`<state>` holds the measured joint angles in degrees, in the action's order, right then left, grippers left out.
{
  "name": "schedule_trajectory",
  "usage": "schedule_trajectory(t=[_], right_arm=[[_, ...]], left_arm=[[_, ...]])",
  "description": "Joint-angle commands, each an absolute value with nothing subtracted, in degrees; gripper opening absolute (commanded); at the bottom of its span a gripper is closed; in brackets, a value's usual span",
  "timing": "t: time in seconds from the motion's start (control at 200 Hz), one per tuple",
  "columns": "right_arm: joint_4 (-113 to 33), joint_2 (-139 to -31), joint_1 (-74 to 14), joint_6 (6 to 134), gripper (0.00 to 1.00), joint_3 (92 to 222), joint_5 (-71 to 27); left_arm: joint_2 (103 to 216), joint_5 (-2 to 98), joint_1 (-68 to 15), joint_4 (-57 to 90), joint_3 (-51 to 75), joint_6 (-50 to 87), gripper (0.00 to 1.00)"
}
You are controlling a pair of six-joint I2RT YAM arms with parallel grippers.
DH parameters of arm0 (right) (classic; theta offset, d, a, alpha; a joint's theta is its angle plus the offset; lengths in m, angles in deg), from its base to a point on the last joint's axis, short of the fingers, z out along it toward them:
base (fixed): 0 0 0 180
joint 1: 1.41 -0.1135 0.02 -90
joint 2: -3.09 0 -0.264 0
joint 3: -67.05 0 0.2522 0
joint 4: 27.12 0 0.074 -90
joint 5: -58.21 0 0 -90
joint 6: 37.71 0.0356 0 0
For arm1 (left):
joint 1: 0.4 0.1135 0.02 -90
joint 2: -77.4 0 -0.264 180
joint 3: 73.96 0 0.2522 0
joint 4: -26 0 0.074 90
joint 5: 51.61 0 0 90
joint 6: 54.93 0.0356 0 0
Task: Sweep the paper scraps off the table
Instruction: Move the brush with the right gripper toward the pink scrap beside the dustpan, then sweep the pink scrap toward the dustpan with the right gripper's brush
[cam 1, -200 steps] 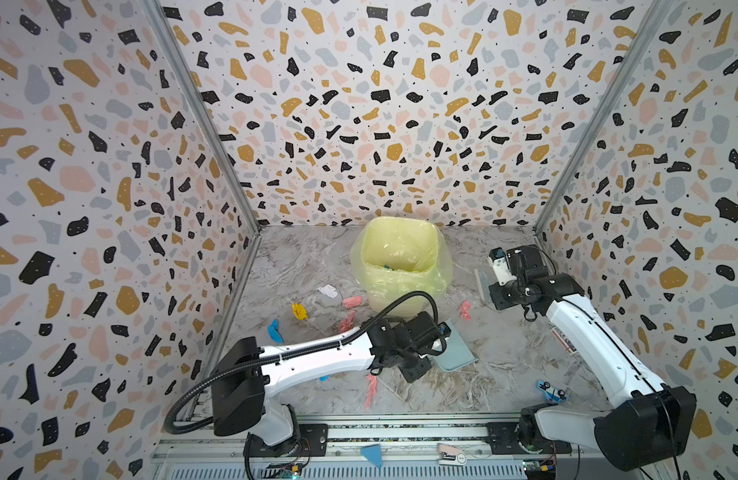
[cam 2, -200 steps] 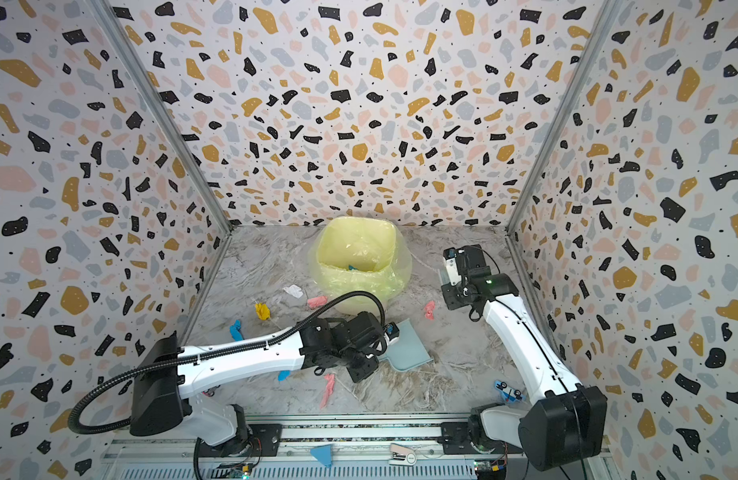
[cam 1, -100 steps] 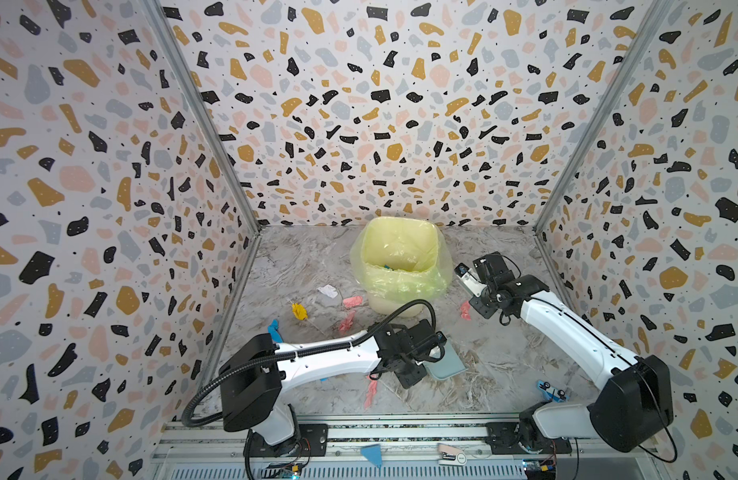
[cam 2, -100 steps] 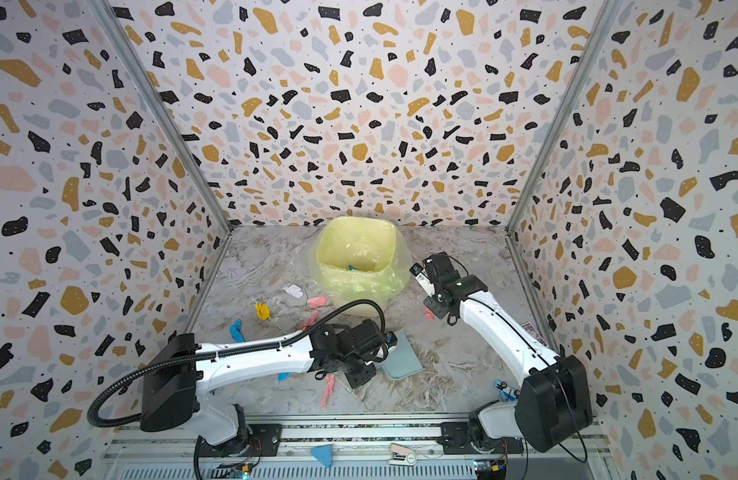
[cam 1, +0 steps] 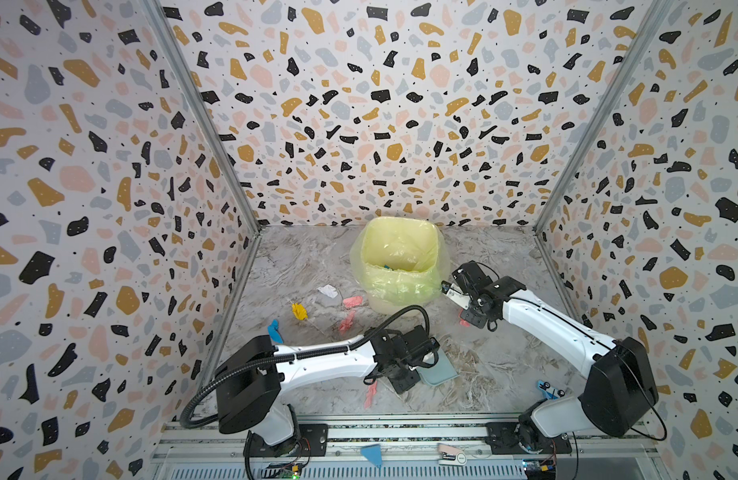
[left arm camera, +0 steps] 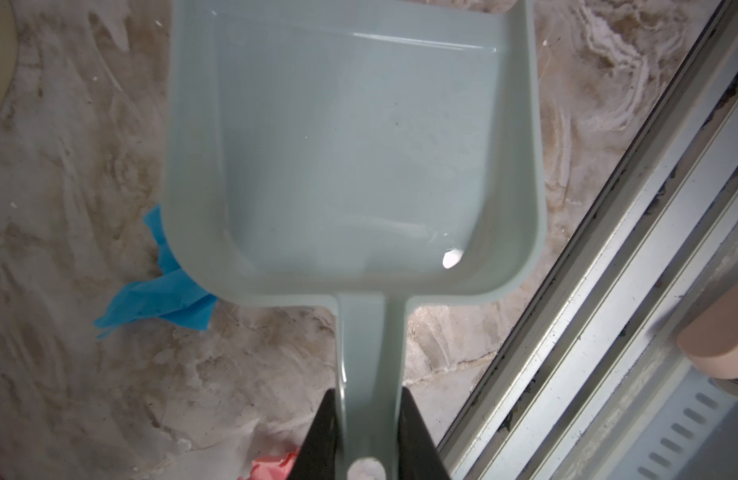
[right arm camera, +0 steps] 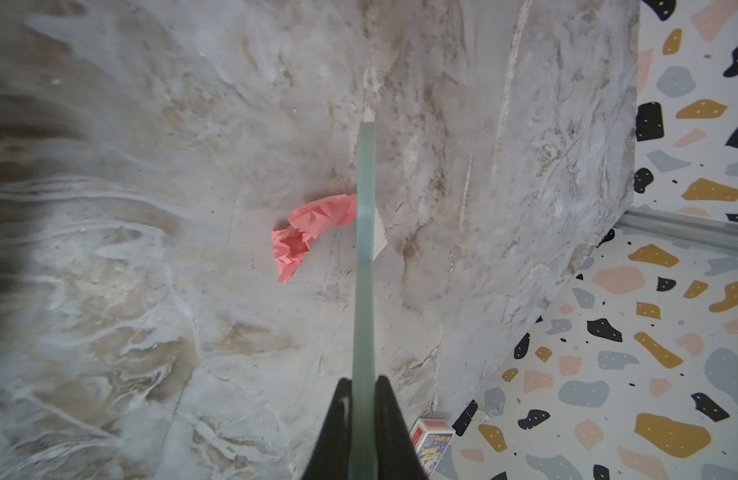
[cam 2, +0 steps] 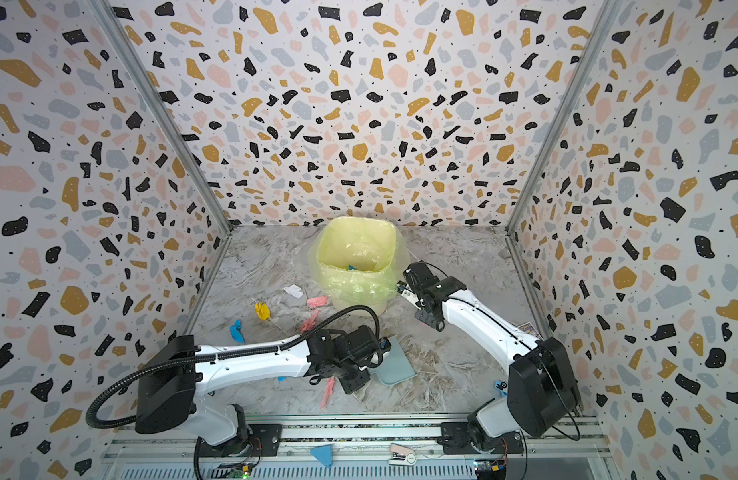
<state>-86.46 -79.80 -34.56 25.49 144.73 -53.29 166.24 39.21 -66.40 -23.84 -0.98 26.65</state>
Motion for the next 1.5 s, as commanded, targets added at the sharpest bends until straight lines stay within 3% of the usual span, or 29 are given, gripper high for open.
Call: schedule_trajectory(t=[0.0,0.3,0.661,1.492], right_arm=[[-94.38,-77.28,-37.71,28.89,0.0,146.77,-51.02],[-102.06,-75.17,-43.33,36.83,0.0,152.82,-51.53],[-105.71,-78.03,-36.54,39.97,0.0,153.12,-49.52],[-108.13,-81.06,-35.32,40.3,0.0,155.31,-45.64]], left_arm=[[164.74,38.98,-65.99,-23.26,-1.53,26.03,0.06],[165.76,39.99,-65.8,-22.66,-0.83,26.3,0.06],[169.48,43.29,-63.88,-22.95,4.03,26.98,0.06],[178.1,39.01,-62.42,-29.51,12.72,25.87,0.07]])
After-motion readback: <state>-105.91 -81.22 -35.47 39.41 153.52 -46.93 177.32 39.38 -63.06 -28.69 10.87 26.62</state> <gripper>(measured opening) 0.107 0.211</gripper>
